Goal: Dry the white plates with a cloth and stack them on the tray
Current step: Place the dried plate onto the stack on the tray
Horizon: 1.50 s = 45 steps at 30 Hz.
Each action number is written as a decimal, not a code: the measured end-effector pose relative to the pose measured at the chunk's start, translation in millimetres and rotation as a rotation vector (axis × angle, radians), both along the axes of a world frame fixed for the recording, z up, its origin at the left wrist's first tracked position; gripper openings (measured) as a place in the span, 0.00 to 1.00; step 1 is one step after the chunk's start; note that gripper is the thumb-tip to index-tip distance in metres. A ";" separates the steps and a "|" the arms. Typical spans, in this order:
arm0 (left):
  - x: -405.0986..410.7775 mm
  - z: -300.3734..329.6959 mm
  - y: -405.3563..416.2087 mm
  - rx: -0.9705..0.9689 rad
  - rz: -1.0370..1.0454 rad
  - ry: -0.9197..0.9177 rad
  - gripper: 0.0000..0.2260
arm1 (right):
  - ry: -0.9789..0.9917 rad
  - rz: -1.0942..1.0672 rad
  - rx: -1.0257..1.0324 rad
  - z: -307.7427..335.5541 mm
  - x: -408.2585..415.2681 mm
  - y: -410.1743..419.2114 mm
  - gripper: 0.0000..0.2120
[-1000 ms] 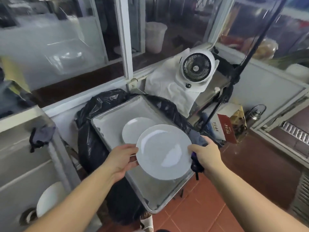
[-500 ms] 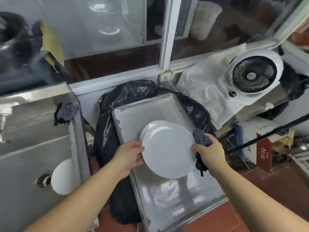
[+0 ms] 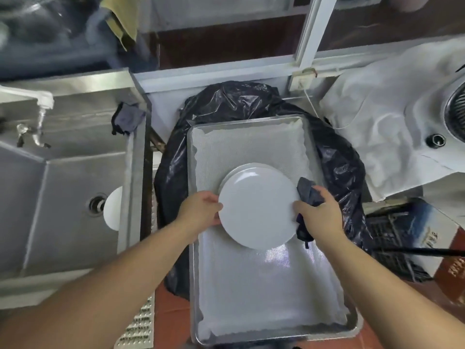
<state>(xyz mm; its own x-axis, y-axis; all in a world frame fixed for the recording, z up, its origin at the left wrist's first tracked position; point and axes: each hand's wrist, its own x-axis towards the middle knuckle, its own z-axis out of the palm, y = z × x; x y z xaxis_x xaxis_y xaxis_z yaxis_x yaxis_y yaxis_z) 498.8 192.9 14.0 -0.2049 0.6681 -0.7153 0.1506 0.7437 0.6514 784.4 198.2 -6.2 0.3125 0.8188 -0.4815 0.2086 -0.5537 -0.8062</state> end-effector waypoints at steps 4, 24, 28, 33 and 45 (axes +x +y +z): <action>9.1 -11.8 5.8 0.015 -0.011 0.089 0.06 | -0.026 0.033 0.000 -9.1 7.7 15.6 0.31; 13.1 -33.8 11.6 0.159 -0.139 0.443 0.09 | -0.217 0.152 0.059 -21.0 -8.0 27.0 0.24; 15.1 -33.7 12.4 0.154 -0.127 0.472 0.09 | -0.260 0.215 0.063 -21.0 -6.4 29.2 0.18; 17.3 -33.9 11.5 0.166 -0.119 0.497 0.09 | -0.302 0.249 0.053 -21.0 -6.4 31.4 0.15; 22.8 -33.5 12.7 0.148 -0.011 0.509 0.12 | -0.370 0.323 0.092 -18.1 -6.8 30.8 0.05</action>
